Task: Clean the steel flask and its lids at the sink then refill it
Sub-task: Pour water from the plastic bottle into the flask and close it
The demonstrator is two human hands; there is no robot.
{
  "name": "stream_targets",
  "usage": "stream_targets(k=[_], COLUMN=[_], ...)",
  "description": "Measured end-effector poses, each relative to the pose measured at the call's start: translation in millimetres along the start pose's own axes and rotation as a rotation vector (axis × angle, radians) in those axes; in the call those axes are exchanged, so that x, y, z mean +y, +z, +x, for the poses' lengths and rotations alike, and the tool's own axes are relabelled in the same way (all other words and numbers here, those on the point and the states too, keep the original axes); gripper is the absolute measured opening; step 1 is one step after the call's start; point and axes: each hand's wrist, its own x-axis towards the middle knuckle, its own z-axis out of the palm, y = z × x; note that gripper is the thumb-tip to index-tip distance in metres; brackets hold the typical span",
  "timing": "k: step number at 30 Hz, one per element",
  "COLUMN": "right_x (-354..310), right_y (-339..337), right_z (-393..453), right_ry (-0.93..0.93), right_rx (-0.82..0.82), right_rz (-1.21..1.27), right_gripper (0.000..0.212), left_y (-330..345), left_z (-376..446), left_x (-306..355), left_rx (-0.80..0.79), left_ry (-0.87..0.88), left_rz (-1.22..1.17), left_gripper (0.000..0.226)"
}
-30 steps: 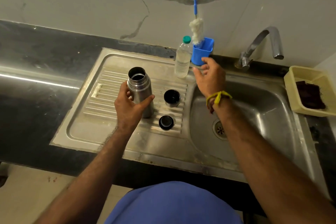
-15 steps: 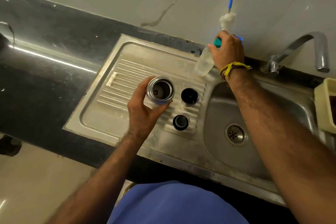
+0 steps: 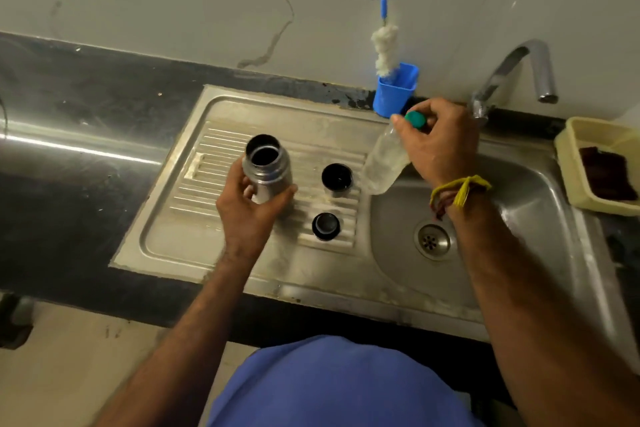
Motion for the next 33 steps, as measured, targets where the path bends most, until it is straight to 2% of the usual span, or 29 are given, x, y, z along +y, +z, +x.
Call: stream_targets(k=[3, 10, 14, 18, 21, 23, 24, 25, 27, 29, 30, 31, 33], right_x=[-5, -17, -19, -19, -19, -21, -23, -25, -31, -41, -46, -50, -56], right_y=[-19, -29, -26, -23, -20, -19, -19, -19, -20, -19, -19, -17, -16], right_z=[-32, -83, -101, -111, -114, -116, -118, -120, -126, -132, -135, -138, -141], right_ry=[-0.035, -0.051, -0.051, -0.056, -0.047, -0.052, -0.050, -0.043, -0.017, 0.010, 0.017, 0.011, -0.031], right_rx=[-0.080, -0.184, -0.228, -0.259, -0.284, -0.289, -0.282, -0.274, -0.269, -0.311, -0.358, -0.421, -0.548], right_rz=[-0.032, 0.024, 0.035, 0.043, 0.046, 0.036, 0.024, 0.006, -0.043, -0.087, -0.117, -0.154, -0.232], right_gripper=[0.032, 0.031, 0.029, 0.028, 0.030, 0.031, 0.031, 0.032, 0.034, 0.036, 0.036, 0.035, 0.033], left_y=[-4, -7, -8, -16, -18, -18, -16, -13, 0, 15, 23, 30, 36], left_z=[6, 16, 14, 10, -4, -23, -35, -50, -83, -107, -115, -119, -117], left_x=[-8, -2, -2, -6, 3, 19, 25, 30, 32, 34, 35, 33, 27], left_rx=[-0.001, -0.100, -0.126, -0.119, 0.039, 0.177, 0.195, 0.154, -0.094, -0.387, -0.474, -0.501, -0.449], left_ry=[-0.063, -0.028, -0.055, -0.078, 0.043, 0.231, 0.329, 0.407, 0.409, 0.218, 0.118, 0.046, -0.023], left_rz=[0.010, 0.084, 0.069, 0.043, 0.223, 0.293, 0.273, 0.231, 0.145, 0.115, 0.098, 0.075, 0.066], left_gripper=[0.070, 0.062, 0.070, 0.098, 0.115, 0.113, 0.107, 0.101, 0.098, 0.101, 0.096, 0.087, 0.068])
